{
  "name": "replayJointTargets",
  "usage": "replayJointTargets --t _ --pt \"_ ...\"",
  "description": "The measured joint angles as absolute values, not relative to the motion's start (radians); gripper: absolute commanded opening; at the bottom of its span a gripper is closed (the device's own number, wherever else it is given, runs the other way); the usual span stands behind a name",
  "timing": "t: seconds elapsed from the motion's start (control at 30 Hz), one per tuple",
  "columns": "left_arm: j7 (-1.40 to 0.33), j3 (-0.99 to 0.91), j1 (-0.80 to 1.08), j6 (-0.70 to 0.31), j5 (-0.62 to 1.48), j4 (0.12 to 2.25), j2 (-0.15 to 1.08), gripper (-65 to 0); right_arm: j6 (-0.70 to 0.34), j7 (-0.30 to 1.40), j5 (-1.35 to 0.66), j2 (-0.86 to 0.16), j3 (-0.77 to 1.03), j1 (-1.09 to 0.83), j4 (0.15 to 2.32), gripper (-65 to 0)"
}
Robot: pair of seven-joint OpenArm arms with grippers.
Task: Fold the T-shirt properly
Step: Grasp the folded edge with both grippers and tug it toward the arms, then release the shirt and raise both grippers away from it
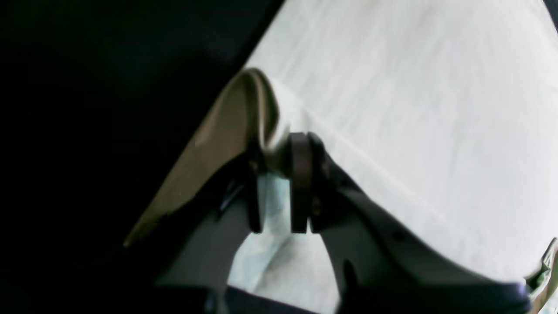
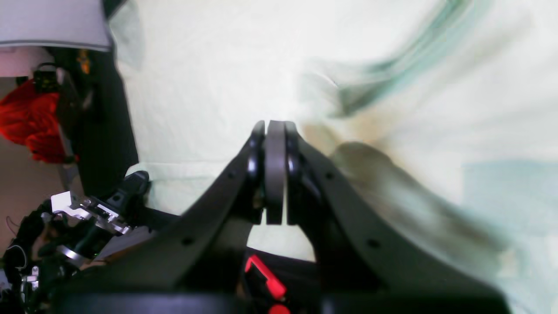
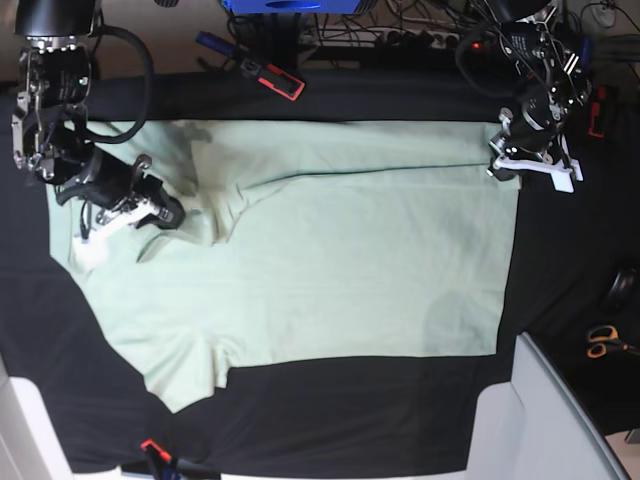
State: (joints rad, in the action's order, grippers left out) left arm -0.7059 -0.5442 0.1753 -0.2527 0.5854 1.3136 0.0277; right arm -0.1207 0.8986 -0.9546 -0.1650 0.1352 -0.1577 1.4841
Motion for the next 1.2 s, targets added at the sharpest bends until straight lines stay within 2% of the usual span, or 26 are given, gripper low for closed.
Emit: replayJointTargets --t 0.1,0.67,1.0,1.07,1.2 --pt "-0.707 -0.544 0.175 -0.252 0.585 1.316 0.028 -65.0 -0.120 0.899 -0.947 -0.165 0.135 -0.159 1.459 -65.0" --pt "-0.710 -0.549 0.090 -0.252 0.583 1.308 0.027 -65.0 -0.120 0.895 -0.950 -0.167 0.093 -0.158 1.459 -65.0" --pt "-0.691 -0.550 0.049 -0.252 0.593 1.195 0.031 -64.8 -0.120 0.895 -0.951 -0.165 0.073 -0.159 1.459 -65.0" --pt "-0.691 -0.550 0.050 -0.252 0.595 1.195 0.032 -59.6 -0.120 0.895 -0.951 -0.165 0.073 -0.159 1.459 -65.0" --pt "-0.691 -0.551 0.048 -0.263 0.610 1.196 0.031 -41.0 -0.120 0.895 -0.951 -0.166 0.073 -0.159 1.459 -65.0"
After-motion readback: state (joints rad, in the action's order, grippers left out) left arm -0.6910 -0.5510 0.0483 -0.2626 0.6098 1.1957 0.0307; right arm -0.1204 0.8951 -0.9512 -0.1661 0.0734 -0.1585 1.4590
